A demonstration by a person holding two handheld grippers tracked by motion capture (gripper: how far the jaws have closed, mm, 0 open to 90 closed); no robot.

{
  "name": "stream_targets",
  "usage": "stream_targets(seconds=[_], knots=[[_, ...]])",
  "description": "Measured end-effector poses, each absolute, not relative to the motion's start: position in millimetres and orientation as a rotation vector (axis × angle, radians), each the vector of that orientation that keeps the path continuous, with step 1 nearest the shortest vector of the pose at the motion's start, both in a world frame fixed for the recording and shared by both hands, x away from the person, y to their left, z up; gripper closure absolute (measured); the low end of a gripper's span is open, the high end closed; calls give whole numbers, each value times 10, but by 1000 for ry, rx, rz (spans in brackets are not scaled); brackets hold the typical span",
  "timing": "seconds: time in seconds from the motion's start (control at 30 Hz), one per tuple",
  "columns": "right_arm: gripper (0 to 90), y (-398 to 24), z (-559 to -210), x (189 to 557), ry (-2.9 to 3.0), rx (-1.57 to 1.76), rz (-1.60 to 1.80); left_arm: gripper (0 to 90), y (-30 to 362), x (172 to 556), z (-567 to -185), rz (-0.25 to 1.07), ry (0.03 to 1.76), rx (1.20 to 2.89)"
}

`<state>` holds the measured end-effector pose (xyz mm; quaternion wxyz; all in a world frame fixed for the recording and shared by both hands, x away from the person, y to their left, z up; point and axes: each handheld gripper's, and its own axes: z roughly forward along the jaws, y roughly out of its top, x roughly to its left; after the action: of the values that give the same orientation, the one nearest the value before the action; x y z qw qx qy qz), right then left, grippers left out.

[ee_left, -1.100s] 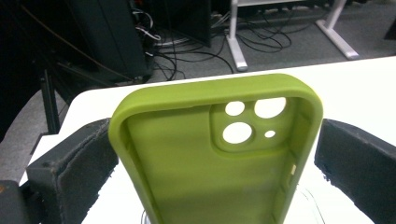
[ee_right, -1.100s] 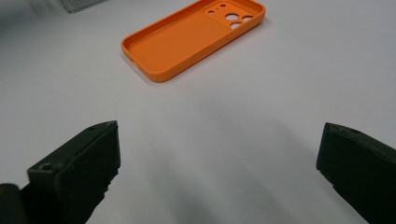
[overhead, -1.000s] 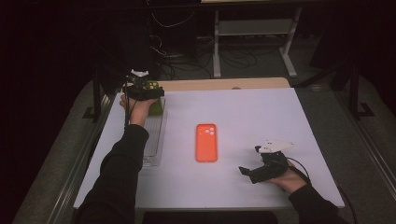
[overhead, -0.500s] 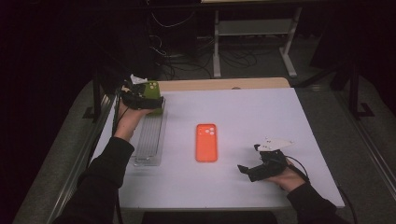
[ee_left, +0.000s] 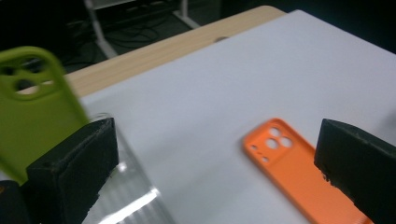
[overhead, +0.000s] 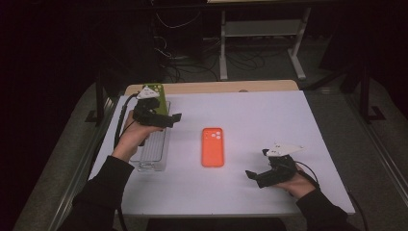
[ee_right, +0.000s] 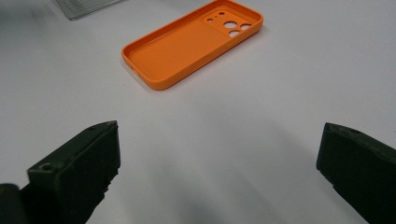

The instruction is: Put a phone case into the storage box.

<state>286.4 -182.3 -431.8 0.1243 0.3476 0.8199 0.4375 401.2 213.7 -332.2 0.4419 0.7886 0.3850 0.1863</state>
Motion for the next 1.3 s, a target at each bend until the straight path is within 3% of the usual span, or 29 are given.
stream_targets(seconds=[0.43, 1.07, 1.3], knots=[[0, -1835, -4320, 2880, 2382, 1016, 1263, 0, 1788, 3682, -3577, 308, 804, 2014], [0, -1773, -4183, 2967, 2435, 1042, 1213, 0, 1668, 3247, -3882, 232, 624, 2112], [128, -1608, -4125, 3071, 2489, 1032, 1215, 0, 1630, 3214, -3947, 237, 595, 2130]])
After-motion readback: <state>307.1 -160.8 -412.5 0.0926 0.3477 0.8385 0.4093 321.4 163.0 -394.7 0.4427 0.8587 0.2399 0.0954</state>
